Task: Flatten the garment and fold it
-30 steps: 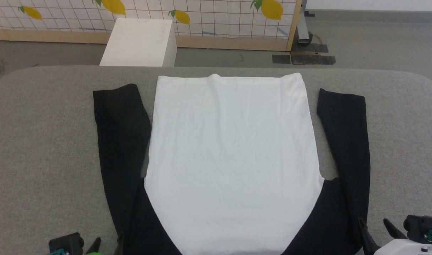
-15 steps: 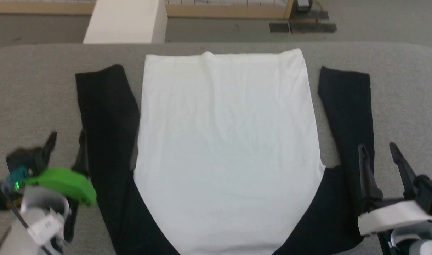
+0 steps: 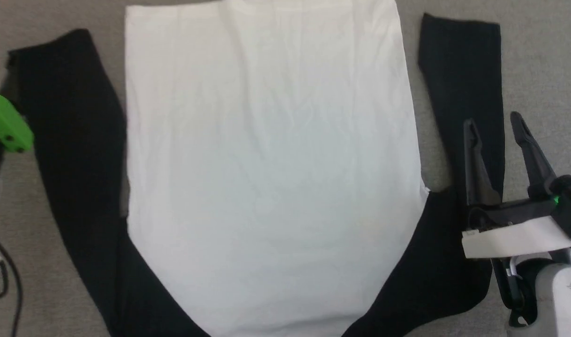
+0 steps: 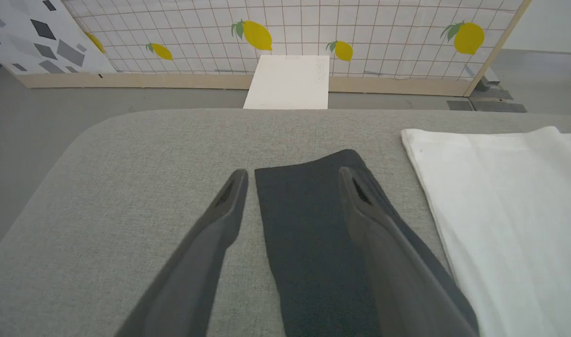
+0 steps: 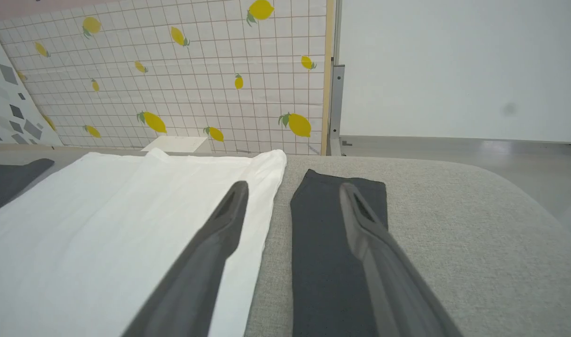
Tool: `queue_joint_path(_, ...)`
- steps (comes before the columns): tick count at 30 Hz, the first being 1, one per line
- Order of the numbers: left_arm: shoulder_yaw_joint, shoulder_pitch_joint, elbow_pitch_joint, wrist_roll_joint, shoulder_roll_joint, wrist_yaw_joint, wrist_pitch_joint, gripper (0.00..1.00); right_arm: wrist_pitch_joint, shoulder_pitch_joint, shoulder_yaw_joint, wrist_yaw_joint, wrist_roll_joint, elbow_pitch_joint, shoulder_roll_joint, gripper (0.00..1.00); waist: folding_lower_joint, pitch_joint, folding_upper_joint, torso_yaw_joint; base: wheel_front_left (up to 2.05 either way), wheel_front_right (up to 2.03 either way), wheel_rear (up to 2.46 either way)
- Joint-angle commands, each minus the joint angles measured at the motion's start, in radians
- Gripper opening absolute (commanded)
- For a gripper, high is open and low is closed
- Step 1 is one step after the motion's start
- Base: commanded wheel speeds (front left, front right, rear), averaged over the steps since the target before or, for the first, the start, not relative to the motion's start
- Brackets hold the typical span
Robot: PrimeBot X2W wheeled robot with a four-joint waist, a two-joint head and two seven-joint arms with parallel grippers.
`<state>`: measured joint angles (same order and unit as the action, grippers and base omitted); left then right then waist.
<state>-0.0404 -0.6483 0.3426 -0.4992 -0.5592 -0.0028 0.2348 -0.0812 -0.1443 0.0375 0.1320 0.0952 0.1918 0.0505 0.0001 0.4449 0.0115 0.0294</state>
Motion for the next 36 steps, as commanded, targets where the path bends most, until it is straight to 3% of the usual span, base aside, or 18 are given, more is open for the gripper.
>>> queue_joint_path(1, 0.013, -0.027, 0.007, -0.024, -0.015, 0.011, 0.032, 1.00, -0.005, -0.020, -0.007, -0.001, -0.003, 0.008, 0.001, 1.00, -0.0001, 0.115, -0.0115, 0.073, 0.00, 0.00, 0.00)
queue_joint_path(8, 0.086, -0.034, 0.014, -0.116, -0.063, 0.076, 0.236, 1.00, -0.020, -0.035, -0.037, -0.001, 0.006, -0.011, 0.000, 1.00, -0.0001, 0.178, -0.0115, 0.105, 0.00, 0.00, 0.00)
queue_joint_path(16, 0.121, 0.017, -0.024, -0.145, -0.098, 0.164, 0.380, 1.00, -0.037, -0.043, -0.041, -0.001, 0.013, -0.038, 0.000, 1.00, -0.0001, 0.187, -0.0115, 0.115, 0.00, 0.00, 0.00)
queue_joint_path(17, 0.119, 0.026, -0.028, -0.141, -0.102, 0.172, 0.393, 0.70, -0.037, -0.044, -0.041, -0.001, 0.012, -0.041, 0.000, 1.00, -0.0001, 0.183, -0.0115, 0.116, 0.00, 0.00, 0.00)
queue_joint_path(18, 0.116, 0.036, -0.034, -0.139, -0.106, 0.179, 0.404, 0.31, -0.037, -0.044, -0.040, -0.001, 0.012, -0.044, 0.000, 1.00, -0.0001, 0.177, -0.0115, 0.115, 0.00, 0.00, 0.00)
queue_joint_path(20, 0.113, 0.053, -0.044, -0.138, -0.103, 0.185, 0.410, 0.00, -0.037, -0.043, -0.036, -0.001, 0.011, -0.050, 0.000, 1.00, -0.0001, 0.161, -0.0115, 0.111, 0.00, 0.00, 0.00)
queue_joint_path(26, 0.112, 0.107, -0.063, -0.117, -0.094, 0.162, 0.307, 0.00, -0.037, -0.032, -0.023, -0.001, 0.009, -0.068, 0.000, 1.00, -0.0001, 0.067, -0.0115, 0.087, 0.00, 0.00, 0.00)
queue_joint_path(36, 0.165, 0.223, -0.077, -0.084, -0.125, 0.131, 0.109, 0.00, -0.015, 0.049, 0.008, -0.001, 0.011, -0.104, 0.000, 1.00, -0.0001, -0.165, -0.0115, 0.020, 0.00, 0.00, 0.00)
